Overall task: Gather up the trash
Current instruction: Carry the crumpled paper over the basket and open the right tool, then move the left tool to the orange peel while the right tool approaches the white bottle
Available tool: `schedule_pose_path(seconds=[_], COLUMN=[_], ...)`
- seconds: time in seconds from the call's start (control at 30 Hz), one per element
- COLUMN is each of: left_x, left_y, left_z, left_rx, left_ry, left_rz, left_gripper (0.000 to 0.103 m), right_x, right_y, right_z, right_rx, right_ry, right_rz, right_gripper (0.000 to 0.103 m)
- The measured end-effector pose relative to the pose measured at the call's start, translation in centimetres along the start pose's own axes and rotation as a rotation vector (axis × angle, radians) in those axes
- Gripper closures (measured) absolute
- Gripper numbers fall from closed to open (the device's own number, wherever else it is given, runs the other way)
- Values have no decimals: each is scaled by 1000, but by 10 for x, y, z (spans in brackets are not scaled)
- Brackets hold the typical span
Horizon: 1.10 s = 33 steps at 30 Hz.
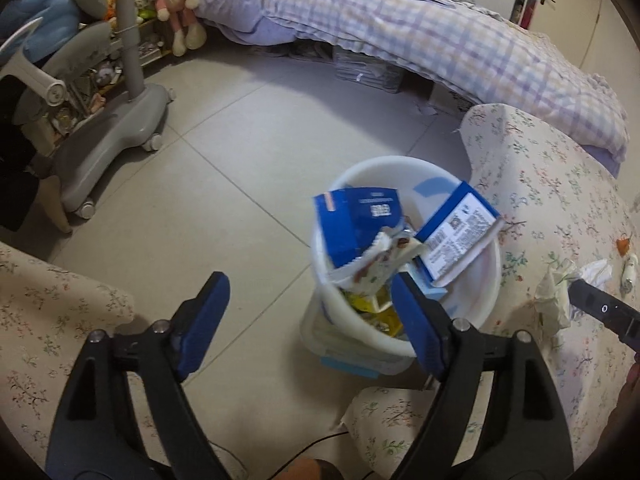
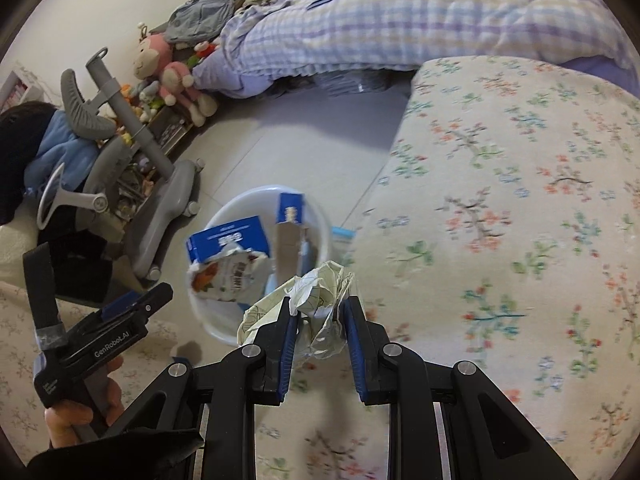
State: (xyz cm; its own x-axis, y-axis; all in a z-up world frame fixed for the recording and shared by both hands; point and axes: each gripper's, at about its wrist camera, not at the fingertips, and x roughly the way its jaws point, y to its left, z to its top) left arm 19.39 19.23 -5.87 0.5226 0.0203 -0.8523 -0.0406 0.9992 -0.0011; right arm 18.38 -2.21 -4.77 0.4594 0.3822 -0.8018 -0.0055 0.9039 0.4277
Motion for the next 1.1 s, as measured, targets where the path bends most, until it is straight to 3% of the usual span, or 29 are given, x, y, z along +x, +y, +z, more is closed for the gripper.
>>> schedule_pose_path(seconds=[0.13,0.4,0.47,0.53,0.83,1.1], left_x=[-2,-2,-2,-2,-7,-15], left_y=[9,17,17,17,7,-18], left_z=[-4,-4,-3,-4,-6,-7], left_rx=[23,-12,-12,-16,3,37], left_ry=[-13,9,12,14,22,32], left_rz=[82,59,54,51,32,-10], left_gripper=[16,16,16,16,16,16], right_x=[23,53,54,52,23,-35], right_y=[19,56,60,59,30,-33], right_z=[3,15,19,22,17,8], right_rx=[4,-13,-14,-3,15,56], right_ry=[27,44,48,31,9,-63], right_rz=[20,39,36,36,0,-147], right_gripper=[78,73,53,43,42,39])
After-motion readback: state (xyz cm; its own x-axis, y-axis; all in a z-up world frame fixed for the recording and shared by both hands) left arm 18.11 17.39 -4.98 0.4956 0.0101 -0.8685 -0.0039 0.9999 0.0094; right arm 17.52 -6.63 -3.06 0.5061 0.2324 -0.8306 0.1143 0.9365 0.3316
